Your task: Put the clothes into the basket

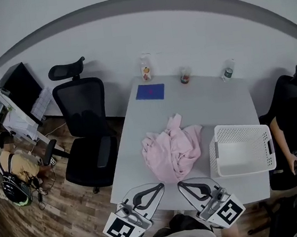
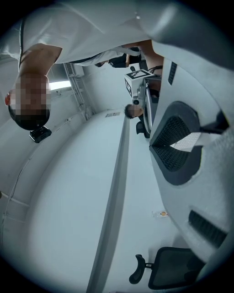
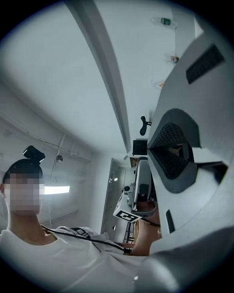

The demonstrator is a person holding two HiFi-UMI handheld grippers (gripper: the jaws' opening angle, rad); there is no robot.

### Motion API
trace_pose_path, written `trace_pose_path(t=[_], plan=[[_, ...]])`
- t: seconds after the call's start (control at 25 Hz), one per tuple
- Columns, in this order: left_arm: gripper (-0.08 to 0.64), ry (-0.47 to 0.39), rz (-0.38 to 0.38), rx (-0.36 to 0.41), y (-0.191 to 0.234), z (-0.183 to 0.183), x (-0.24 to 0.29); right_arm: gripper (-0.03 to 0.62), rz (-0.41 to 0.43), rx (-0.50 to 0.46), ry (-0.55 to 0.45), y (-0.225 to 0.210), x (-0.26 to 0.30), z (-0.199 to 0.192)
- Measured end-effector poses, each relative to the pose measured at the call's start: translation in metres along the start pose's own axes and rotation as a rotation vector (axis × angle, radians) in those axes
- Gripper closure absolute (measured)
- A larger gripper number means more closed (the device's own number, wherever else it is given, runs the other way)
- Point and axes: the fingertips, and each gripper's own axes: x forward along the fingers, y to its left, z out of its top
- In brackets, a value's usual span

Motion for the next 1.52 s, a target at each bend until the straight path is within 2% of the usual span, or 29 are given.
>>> trace_pose_path(t=[0.36, 0.44, 0.52, 0.56, 0.64, 0.72, 1.0, 1.2, 1.36, 1.44, 1.52], plan=[[0.558, 0.014, -0.005, -0.005, 0.022, -0.001, 0.029, 0.589, -0.045, 0.007, 0.018, -0.039, 0.010, -0.005], [0.558, 0.006, -0.031, 0.040, 0.025, 0.000, 0.034, 0.588, -0.056, 0.007, 0.018, -0.045, 0.013, -0.005], [0.558, 0.004, -0.074, 0.126, 0.028, 0.000, 0.039, 0.588, -0.068, 0.006, 0.016, -0.050, 0.016, -0.004], [0.558, 0.007, -0.083, 0.123, 0.031, -0.001, 0.040, 0.588, -0.075, 0.006, 0.015, -0.052, 0.019, -0.004], [0.558, 0.019, -0.074, 0.026, 0.040, -0.006, 0.044, 0.588, -0.092, 0.000, 0.025, -0.056, 0.024, -0.006], [0.558, 0.023, -0.086, -0.010, 0.048, -0.008, 0.048, 0.588, -0.112, -0.006, 0.038, -0.061, 0.030, -0.008], [0.557, 0.027, -0.170, 0.001, 0.073, -0.012, 0.063, 0.588, -0.188, -0.006, 0.049, -0.081, 0.051, -0.011], [0.558, 0.038, -0.216, 0.005, 0.085, -0.018, 0.073, 0.588, -0.249, -0.007, 0.094, -0.096, 0.056, -0.018], [0.558, 0.000, -0.271, 0.085, 0.093, -0.014, 0.084, 0.588, -0.291, -0.011, 0.123, -0.110, 0.060, -0.024], [0.558, 0.034, -0.266, 0.022, 0.099, -0.023, 0.086, 0.588, -0.307, -0.015, 0.135, -0.114, 0.062, -0.026], [0.558, 0.052, -0.267, -0.006, 0.105, -0.030, 0.089, 0.588, -0.318, -0.017, 0.154, -0.119, 0.065, -0.031]])
